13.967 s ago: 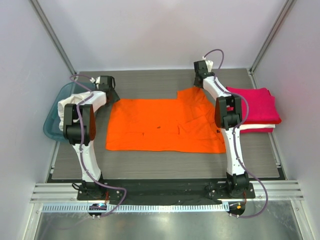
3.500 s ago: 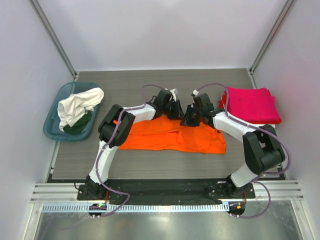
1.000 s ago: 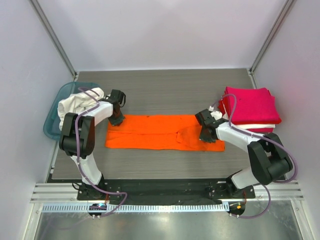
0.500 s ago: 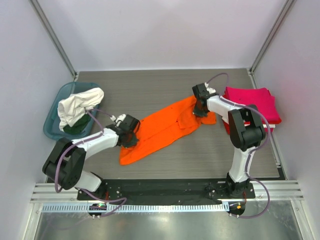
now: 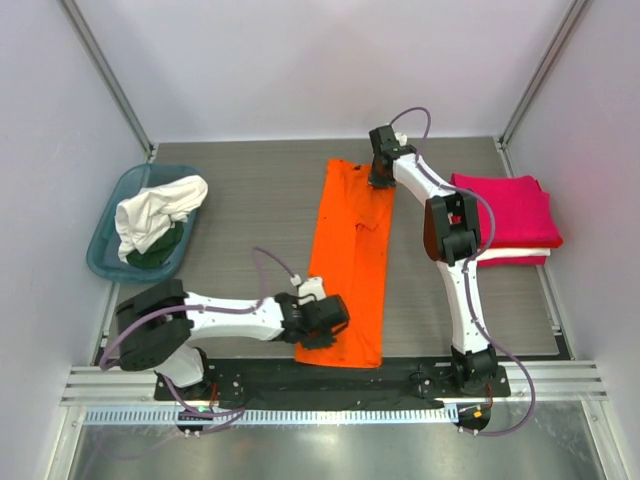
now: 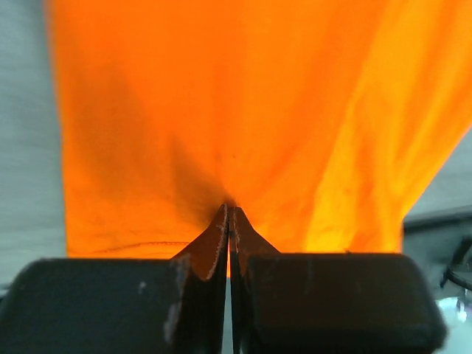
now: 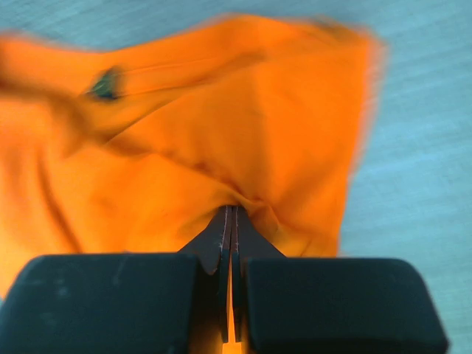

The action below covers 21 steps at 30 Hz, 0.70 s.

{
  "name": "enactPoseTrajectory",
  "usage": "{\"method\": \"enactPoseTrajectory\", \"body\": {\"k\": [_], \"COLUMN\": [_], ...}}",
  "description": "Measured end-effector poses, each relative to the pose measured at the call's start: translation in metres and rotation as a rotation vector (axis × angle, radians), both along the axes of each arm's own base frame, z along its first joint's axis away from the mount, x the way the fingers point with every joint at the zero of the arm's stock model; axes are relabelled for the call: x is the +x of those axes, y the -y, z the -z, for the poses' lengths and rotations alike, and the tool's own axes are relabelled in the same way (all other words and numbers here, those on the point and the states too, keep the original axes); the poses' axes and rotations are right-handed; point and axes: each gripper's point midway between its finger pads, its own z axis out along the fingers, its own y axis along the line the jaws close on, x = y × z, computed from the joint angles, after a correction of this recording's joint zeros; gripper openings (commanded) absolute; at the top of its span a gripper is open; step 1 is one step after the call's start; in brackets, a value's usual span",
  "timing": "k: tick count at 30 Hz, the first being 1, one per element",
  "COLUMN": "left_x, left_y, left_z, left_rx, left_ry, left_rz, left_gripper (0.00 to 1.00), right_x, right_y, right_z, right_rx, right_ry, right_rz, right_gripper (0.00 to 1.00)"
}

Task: Fold and stack the t-shirts
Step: Fold the tshirt

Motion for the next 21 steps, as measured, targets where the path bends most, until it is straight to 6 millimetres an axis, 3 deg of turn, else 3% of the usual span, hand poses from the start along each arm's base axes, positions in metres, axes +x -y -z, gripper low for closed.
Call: {"method": "enactPoseTrajectory", "body": {"k": [5,9,11,12,15,21], "left_x": [-0.031,-0.034,-0.029,-0.026,-0.018,0.027], "left_y": [0.048,0.066,0.072,0.073,0.070,0.050], "left_z": [-0.002,-0.012,-0.022,-0.027,-0.046,-0.105], "left_rx": [-0.017,-0.044,-0.057,-0.062,-0.087,-0.212], "left_ry": [-0.015,-0.005,0.016,0.028,0.053,0.119], "left_rz": [0.049,0.051,0.045,0.040,0.040,-0.002], "left_gripper": [0.00,0.00,0.00,0.00,0.00,0.08], "right_x": [0.017,0.025,0.027,0.027,0.028,0.025], "right_y": [-0.012,-0.026,-0.028,-0.029,-0.033,-0.038], "right_z": [-0.001,-0.002,-0.002,-0.002,-0.005,-0.013], "right_rx": [0.041,0.091,0.104,0.108,0.122,0.146], "right_ry": [0.002,0.008,0.011,0.011,0.014,0.013], "right_rz": [-0.058,-0.096,-0.104,-0.107,-0.115,-0.143], "right_gripper": [0.08,0.13,0.19,0.29,0.41,0.52]}}
